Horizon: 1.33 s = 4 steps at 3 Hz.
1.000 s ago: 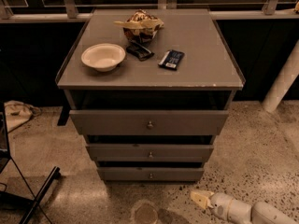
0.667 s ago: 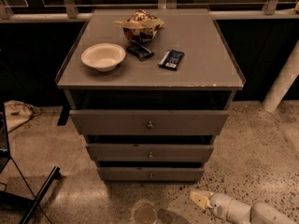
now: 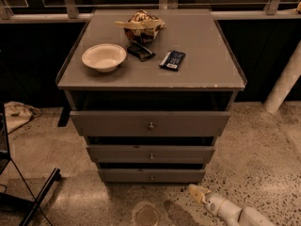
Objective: Open bottom drawer
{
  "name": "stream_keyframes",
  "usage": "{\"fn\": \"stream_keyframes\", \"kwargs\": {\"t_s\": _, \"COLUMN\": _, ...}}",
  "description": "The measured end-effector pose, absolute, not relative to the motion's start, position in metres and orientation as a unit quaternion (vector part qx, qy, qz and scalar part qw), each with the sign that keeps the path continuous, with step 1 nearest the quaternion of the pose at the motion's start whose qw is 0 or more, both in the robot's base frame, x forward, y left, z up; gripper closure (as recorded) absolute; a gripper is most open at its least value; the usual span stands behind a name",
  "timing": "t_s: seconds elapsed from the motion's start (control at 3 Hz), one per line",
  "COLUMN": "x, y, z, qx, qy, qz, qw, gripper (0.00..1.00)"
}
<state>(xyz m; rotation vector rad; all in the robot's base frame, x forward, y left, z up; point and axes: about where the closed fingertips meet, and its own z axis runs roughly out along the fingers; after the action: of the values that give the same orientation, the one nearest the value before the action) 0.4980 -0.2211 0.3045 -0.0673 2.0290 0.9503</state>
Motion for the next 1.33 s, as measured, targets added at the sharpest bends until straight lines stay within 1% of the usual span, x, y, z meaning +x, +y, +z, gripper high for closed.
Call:
{"fn": "stream_keyframes", "kwargs": {"t_s": 0.33, "x": 0.529, "y": -0.23, "z": 0.268, "qx": 0.011, "qy": 0.806, "qz": 0.376, "qw": 0.457, "gripper": 1.0}}
{"fn": "stream_keyframes", "kwargs": {"t_s": 1.0, "x": 0.586, "y": -0.241, "z": 0.255, "qx": 0.029, "qy": 0.801, "qz": 0.343, "qw": 0.489, "gripper": 1.0}}
{"fn": "stream_keyframes", "kwargs": {"t_s": 1.33, "x": 0.588, "y": -0.242, "z": 0.255, "qx": 0.03, "qy": 0.802, "qz": 0.341, "qw": 0.49, "gripper": 1.0}}
